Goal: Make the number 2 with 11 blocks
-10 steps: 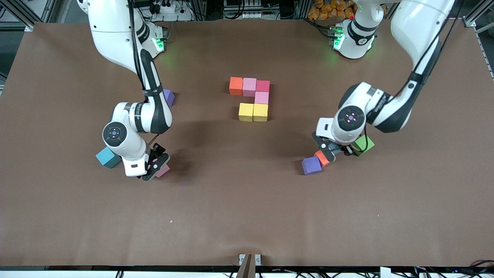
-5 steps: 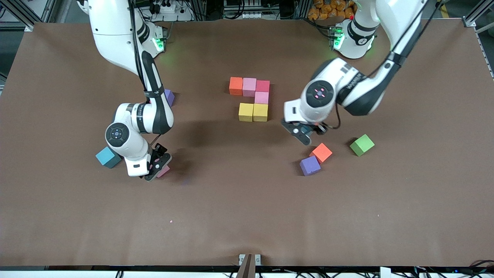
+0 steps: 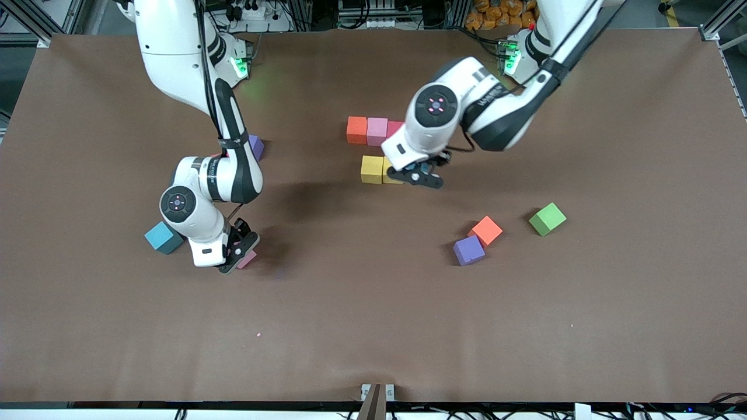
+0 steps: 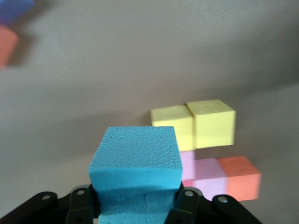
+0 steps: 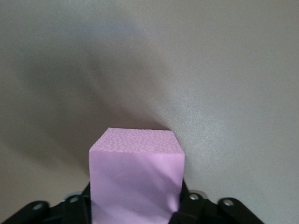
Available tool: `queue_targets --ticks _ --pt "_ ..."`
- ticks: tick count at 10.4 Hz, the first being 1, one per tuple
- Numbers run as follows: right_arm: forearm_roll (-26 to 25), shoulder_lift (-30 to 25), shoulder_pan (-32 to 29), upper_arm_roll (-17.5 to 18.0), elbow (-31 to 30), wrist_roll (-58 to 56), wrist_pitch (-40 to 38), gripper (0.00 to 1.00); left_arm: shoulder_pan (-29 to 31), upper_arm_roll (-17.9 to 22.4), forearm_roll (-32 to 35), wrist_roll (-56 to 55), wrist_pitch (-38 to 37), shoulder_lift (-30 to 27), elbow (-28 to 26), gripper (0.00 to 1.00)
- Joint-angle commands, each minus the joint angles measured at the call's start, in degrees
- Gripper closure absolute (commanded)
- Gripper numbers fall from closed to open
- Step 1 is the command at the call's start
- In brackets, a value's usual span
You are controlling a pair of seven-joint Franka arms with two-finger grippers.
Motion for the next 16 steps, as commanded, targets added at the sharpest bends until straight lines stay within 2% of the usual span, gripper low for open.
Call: queue_targets --ticks 1,3,5,7,9,12,16 --pt "1.39 -1.09 -1.33 0.76 0.18 -1.61 -0.51 0.52 -3.42 0.40 -3.23 -17.81 0.27 3.07 3.45 0.72" --pt "1.39 -2.76 -2.64 0.76 0.27 -1.53 -0.95 0.52 -7.46 0.66 -3.24 -33.20 2.72 4.75 5.38 0.73" --pt "1.48 -4.95 -4.66 0.67 0.53 -1.52 -3.57 0.52 -11.06 1.36 -2.89 -52.70 10.43 6.24 5.48 0.73" --pt "1.74 -7.15 -5.37 0.49 0.45 -0.92 -5.95 0.52 -15.72 4.51 -2.62 -68.54 16.60 7.74 5.48 0.73" --pt "3.05 -8.12 -6.42 0.32 0.45 -0.30 -6.22 0.52 -17.84 6.54 -2.71 -80.16 19.78 9.41 5.57 0.73" --pt "6.48 -8.65 -6.86 0.32 0.53 -0.21 -6.14 0.52 -20.48 8.83 -2.80 -88.10 21.89 11.34 5.75 0.74" --pt "6.75 -8.39 -6.25 0.32 0.53 4.60 -6.23 0.52 -23.91 11.38 -2.62 -91.90 28.22 14.16 5.40 0.74"
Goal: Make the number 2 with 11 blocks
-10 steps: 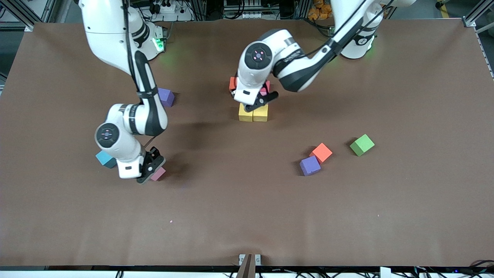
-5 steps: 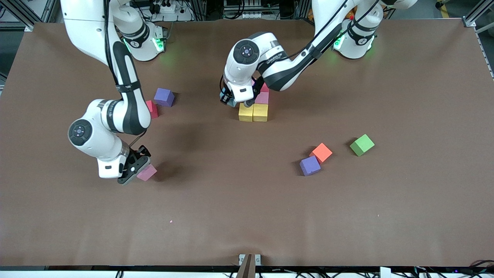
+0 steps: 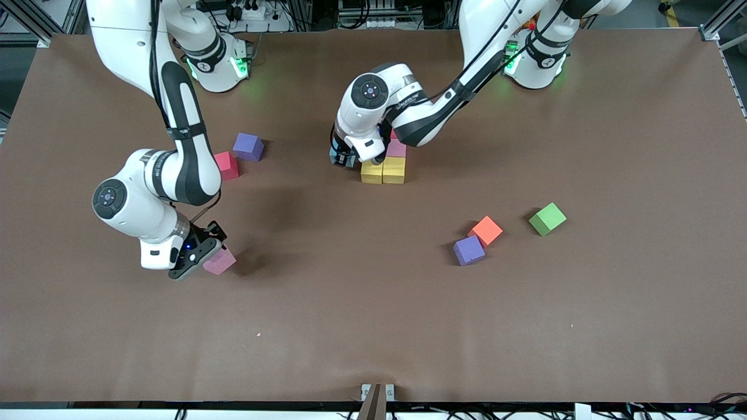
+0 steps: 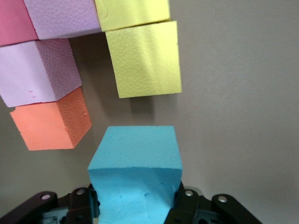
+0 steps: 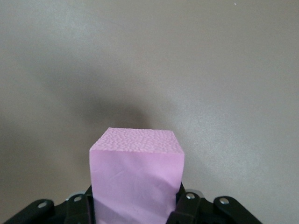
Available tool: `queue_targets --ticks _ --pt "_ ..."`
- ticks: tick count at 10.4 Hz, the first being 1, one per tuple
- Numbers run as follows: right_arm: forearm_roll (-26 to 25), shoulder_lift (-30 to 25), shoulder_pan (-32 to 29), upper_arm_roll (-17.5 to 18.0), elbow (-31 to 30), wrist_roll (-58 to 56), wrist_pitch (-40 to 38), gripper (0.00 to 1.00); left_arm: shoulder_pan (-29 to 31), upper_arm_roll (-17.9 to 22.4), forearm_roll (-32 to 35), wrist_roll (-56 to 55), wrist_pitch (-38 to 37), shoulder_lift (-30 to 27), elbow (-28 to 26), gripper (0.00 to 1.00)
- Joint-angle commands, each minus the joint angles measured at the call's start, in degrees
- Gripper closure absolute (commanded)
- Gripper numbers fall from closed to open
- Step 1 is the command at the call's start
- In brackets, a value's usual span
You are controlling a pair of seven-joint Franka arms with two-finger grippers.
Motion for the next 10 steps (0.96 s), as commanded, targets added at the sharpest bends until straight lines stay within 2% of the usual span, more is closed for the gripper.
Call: queue_targets --ticks 1,10 --pt "1.08 -1.31 0.17 0.62 -0.73 3.93 -0.51 0.52 -1.68 1.60 0.22 -1.41 2.81 1.67 0.38 0.74" --pt "1.00 -1.75 2.81 0.71 -0.82 9.46 -2.44 0.51 -1.07 3.10 1.46 -1.76 8.00 2.82 -4.62 0.77"
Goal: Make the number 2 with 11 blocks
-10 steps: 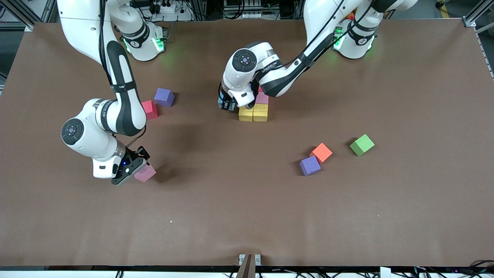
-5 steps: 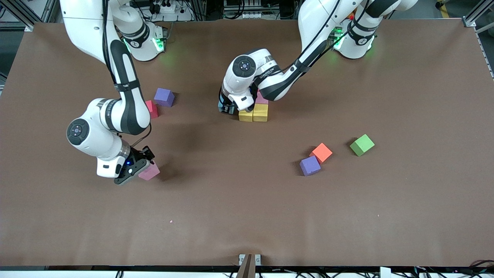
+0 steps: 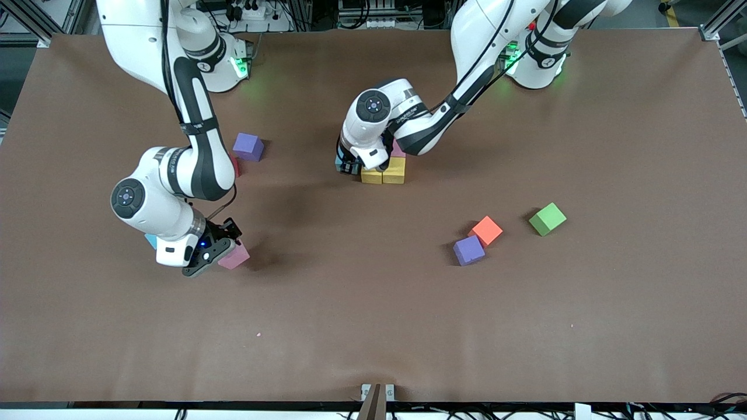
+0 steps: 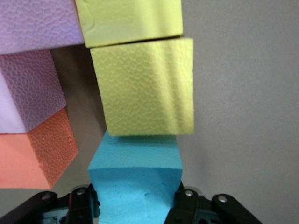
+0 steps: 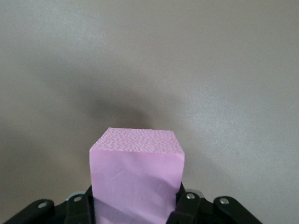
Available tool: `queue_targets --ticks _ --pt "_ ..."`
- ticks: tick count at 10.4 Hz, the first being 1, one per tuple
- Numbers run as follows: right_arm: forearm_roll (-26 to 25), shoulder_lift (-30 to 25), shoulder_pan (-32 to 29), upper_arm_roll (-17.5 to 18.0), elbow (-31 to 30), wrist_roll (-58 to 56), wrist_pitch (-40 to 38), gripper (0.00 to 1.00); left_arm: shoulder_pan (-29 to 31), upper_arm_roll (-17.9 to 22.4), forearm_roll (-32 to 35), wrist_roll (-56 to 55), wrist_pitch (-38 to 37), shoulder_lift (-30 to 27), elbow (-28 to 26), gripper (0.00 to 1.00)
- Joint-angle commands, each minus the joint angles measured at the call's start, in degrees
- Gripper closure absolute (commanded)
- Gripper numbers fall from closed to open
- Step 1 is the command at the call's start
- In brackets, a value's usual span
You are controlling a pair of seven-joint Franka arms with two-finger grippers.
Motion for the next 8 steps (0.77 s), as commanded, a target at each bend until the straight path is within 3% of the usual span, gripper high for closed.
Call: queue_targets --ticks 1,8 --pt "1.06 -1.49 1.44 -0.03 -0.81 3.60 -0.62 0.51 0.10 0.45 1.18 -1.30 2.66 -0.02 -2.22 0.77" --pt "0.97 -1.40 1.98 -0.04 -0.81 5.73 -0.53 0.50 0.63 0.63 1.18 -1.21 3.37 1.03 -1.35 0.76"
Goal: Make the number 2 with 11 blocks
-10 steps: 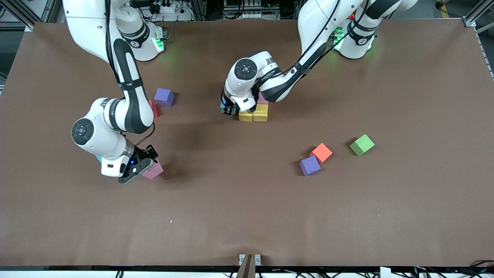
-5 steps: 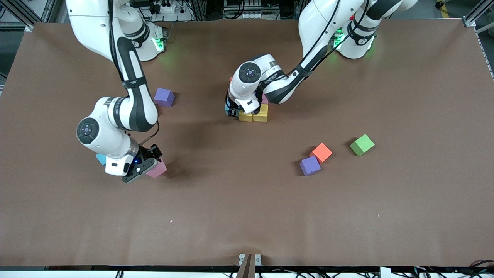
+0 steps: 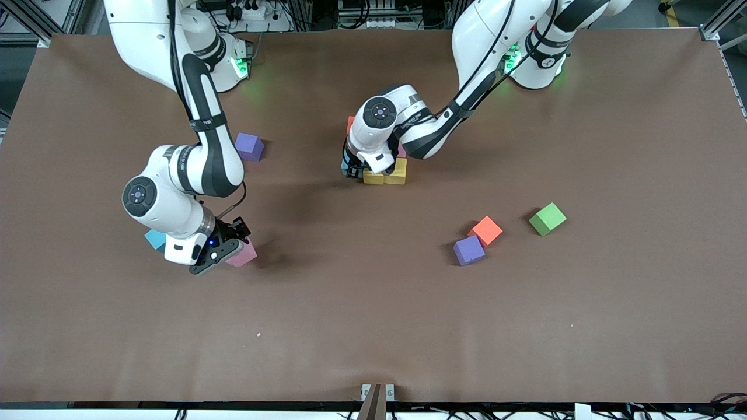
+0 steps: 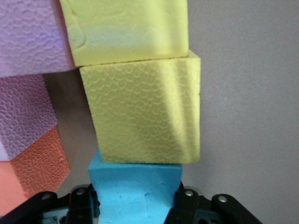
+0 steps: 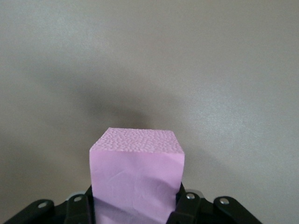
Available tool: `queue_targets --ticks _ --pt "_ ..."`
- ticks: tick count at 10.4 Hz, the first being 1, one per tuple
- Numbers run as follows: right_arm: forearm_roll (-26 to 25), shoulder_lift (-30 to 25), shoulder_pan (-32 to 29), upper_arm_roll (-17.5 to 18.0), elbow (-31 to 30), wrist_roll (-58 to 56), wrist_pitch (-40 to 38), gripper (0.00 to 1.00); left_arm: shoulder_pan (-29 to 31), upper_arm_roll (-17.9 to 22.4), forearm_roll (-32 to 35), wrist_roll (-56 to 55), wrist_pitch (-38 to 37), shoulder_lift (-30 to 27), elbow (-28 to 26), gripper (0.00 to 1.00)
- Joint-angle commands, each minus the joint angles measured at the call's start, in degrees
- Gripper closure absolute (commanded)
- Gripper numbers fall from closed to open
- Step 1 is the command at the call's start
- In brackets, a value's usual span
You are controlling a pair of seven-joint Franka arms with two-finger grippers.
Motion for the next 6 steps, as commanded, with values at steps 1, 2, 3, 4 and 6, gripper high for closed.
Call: queue_targets --ticks 1,2,3,4,6 --pt "0.96 -1.38 0.17 -0.05 -0.81 0.91 -0.48 0.50 0.22 -0.14 1.09 -1.21 1.81 0.50 0.29 0.76" --pt "0.96 -1.38 0.35 -0.05 -0.81 1.44 -0.48 0.51 0.22 -0.23 1.09 -1.21 2.17 0.68 0.29 0.75" --pt "0.96 -1.38 0.35 -0.05 -0.81 1.62 -0.48 0.50 0.22 -0.05 1.09 -1.21 2.87 1.03 0.38 0.70" --pt "0.96 -1.38 0.35 -0.05 -0.81 1.62 -0.48 0.50 0.13 0.12 1.09 -1.21 3.31 1.29 0.29 0.51" --pt "0.96 -1.29 1.31 -0.14 -0.81 3.54 -0.48 0.51 0.57 0.12 1.09 -1.21 3.32 1.29 0.38 0.46"
